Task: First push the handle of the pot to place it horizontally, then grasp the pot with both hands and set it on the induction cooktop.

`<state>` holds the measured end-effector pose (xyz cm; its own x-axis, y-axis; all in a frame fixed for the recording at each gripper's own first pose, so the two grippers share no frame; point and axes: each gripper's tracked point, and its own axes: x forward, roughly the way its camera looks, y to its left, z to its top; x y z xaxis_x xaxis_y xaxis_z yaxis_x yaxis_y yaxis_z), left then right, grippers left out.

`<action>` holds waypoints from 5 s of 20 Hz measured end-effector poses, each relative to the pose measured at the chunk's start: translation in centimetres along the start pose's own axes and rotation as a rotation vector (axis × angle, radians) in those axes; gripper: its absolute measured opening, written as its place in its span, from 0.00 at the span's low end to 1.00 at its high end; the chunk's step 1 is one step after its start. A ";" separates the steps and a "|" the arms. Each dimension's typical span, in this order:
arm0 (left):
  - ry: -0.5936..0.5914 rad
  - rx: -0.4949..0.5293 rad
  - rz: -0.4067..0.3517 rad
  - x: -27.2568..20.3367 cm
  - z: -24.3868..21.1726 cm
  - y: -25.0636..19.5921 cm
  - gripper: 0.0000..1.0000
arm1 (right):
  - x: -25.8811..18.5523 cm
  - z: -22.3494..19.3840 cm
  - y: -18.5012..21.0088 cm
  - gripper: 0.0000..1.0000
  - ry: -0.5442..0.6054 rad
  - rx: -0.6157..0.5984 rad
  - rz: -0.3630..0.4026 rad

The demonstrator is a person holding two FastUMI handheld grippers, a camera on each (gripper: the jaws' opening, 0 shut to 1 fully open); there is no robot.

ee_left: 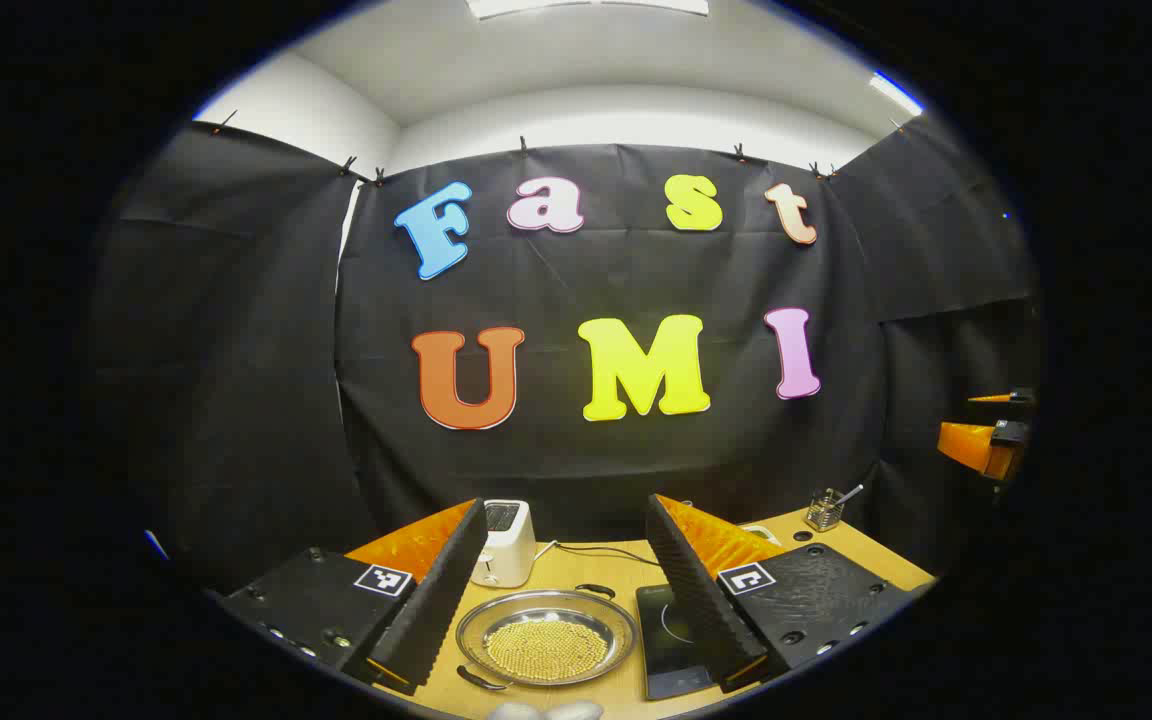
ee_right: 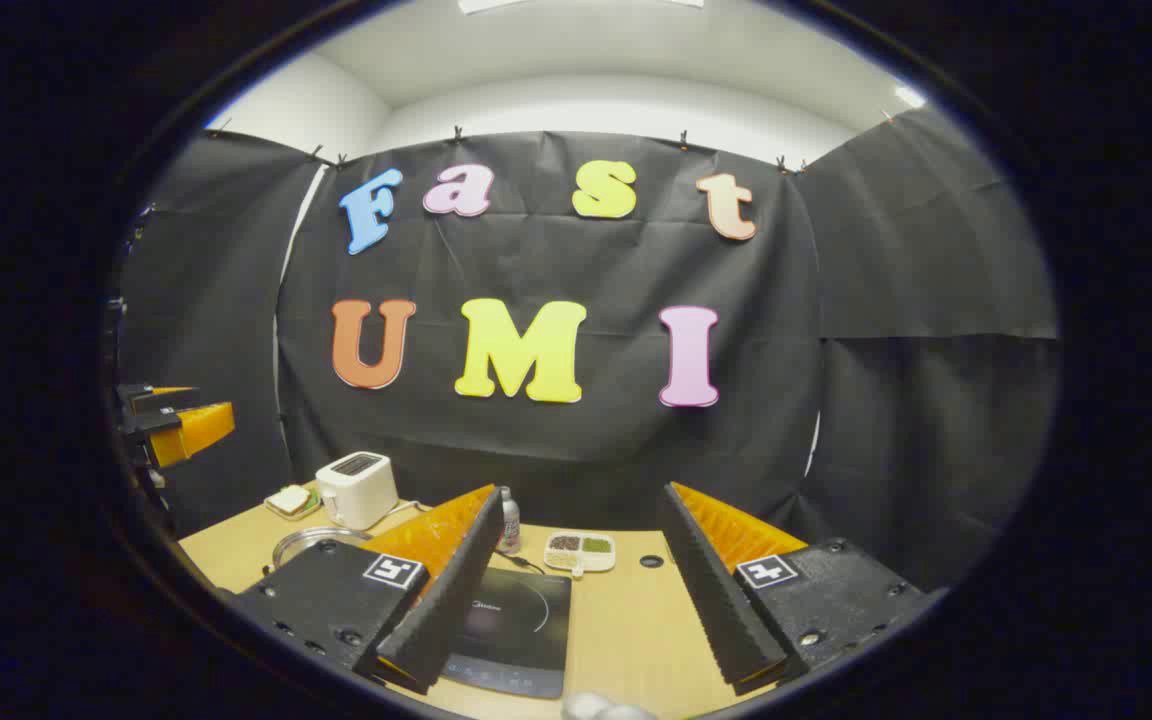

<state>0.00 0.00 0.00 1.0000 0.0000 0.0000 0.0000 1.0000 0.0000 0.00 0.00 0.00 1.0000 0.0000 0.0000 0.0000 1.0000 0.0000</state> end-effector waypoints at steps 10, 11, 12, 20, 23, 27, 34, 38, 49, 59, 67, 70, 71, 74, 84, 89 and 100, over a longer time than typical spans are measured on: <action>-0.008 -0.012 0.007 0.4 -0.6 1.0 0.95 | -0.1 -0.3 1.0 0.97 0.004 -0.026 0.002; -0.005 -0.013 0.006 0.4 -0.7 1.0 0.95 | 0.0 -0.3 1.0 0.97 0.006 -0.028 0.000; -0.001 -0.012 0.005 0.5 -1.0 1.2 0.87 | 0.0 -0.4 1.1 0.97 0.007 -0.030 -0.001; 0.077 -0.019 -0.007 0.9 -3.1 1.7 0.22 | 0.1 -0.9 1.6 0.97 0.022 -0.056 -0.001; 0.134 -0.097 -0.105 1.0 -4.0 0.3 0.00 | 0.1 -1.3 1.6 0.97 0.028 -0.058 -0.001; 0.240 -0.053 -0.108 1.3 -7.1 1.5 0.00 | 0.2 -1.9 1.4 0.97 0.046 -0.056 -0.006; 0.463 -0.034 -0.121 -0.1 -16.3 1.5 0.00 | 0.0 -5.1 0.9 0.97 0.134 -0.060 -0.022; 0.633 -0.060 -0.139 -1.5 -23.3 1.5 0.00 | -0.1 -7.7 0.7 0.99 0.200 -0.061 -0.029; 0.950 -0.050 -0.141 -2.5 -34.0 2.0 0.00 | -0.9 -10.0 -1.2 0.99 0.258 -0.038 -0.078; 1.070 -0.052 -0.113 -2.7 -37.1 3.4 0.10 | -0.6 -11.0 -1.9 0.99 0.292 -0.013 -0.108; 1.064 -0.072 -0.047 -2.9 -37.2 5.3 0.00 | -0.1 -10.7 -1.2 0.99 0.293 -0.020 -0.096; 1.061 -0.079 -0.022 -3.0 -37.0 6.1 0.10 | 0.0 -10.8 -1.2 0.97 0.294 -0.021 -0.096; 1.060 -0.081 -0.014 -3.0 -37.1 6.5 0.10 | 0.0 -10.8 -1.1 0.97 0.295 -0.021 -0.096; 1.053 -0.092 0.016 -1.8 -37.4 8.0 0.00 | 0.2 -10.7 -0.9 0.99 0.294 -0.026 -0.094; 1.036 -0.123 0.097 0.2 -38.2 12.6 0.00 | 0.7 -10.1 -0.1 0.97 0.288 -0.042 -0.087; 1.029 -0.142 0.121 1.1 -38.3 14.3 0.00 | 1.0 -10.0 0.6 0.99 0.286 -0.053 -0.080; 1.020 -0.166 0.150 3.8 -38.7 17.1 0.00 | 1.0 -9.9 1.5 0.99 0.293 -0.070 -0.087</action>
<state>3.76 17.12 -38.71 0.5152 0.0468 -0.8558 -0.2012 0.9772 -0.0677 1.01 1.47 -9.95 0.9536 -0.0955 -0.2854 0.0751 0.9938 -0.0817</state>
